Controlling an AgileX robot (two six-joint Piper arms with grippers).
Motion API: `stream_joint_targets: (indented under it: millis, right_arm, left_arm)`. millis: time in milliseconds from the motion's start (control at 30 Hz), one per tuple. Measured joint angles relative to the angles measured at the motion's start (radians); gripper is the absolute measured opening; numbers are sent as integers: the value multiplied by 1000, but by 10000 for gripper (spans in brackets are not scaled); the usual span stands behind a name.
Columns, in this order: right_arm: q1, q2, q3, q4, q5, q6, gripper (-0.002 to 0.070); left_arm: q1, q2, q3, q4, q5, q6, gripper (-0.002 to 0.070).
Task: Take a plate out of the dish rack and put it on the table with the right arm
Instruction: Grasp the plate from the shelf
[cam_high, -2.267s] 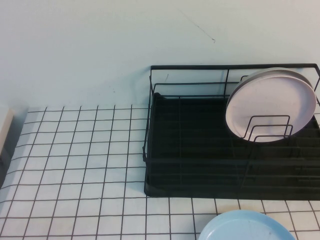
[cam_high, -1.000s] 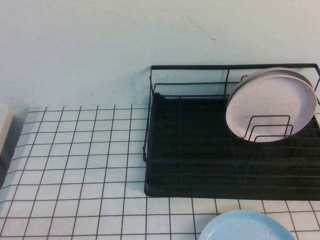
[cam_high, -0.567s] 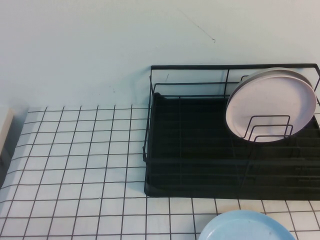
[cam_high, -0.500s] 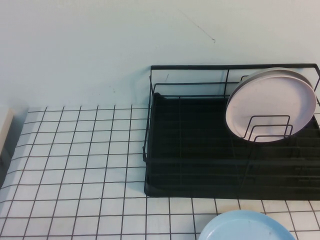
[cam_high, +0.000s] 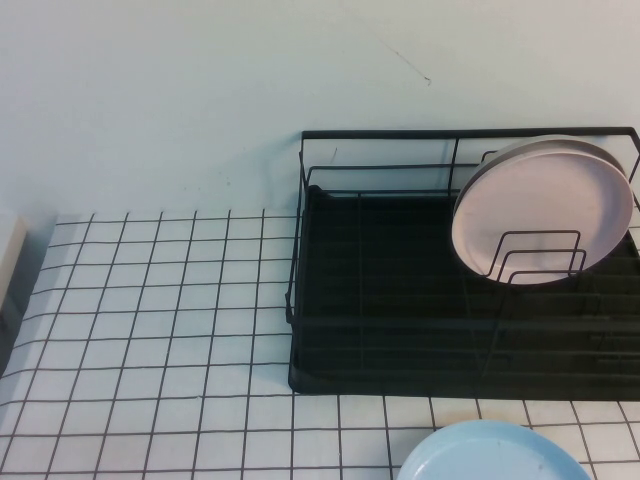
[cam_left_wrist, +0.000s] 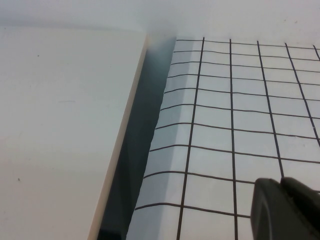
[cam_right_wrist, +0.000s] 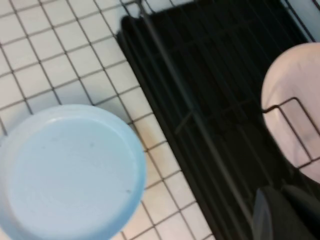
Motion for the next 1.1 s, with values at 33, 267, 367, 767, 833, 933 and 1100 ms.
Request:
stream_joint_targets:
  millis: [33,267,367,767,833,933,1100]
  right_arm:
    - [0,34,-28,-10,0,-5,19]
    - [0,261,-167,22,-51,-105,387]
    - [0,357,-214,17,-133,-158,459]
    - [0,674,-348,6,-286,-354,417]
    - [0,705,-366,6,-300,-355,406]
    - [0,733,-386,6,-312,-360,393]
    - [0,760,-392,10,-334,-378,389]
  left_arm:
    - [0,0,0,0,0,0,-3]
    - [0,0,0,0,0,0,-3]
    - [0,0,0,0,0,0,-3]
    - [0,0,0,0,0,0,-3]
    - [0,0,0,0,0,0,-3]
    - [0,0,0,0,0,0,-3]
    - [0,0,0,0,0,0,-3]
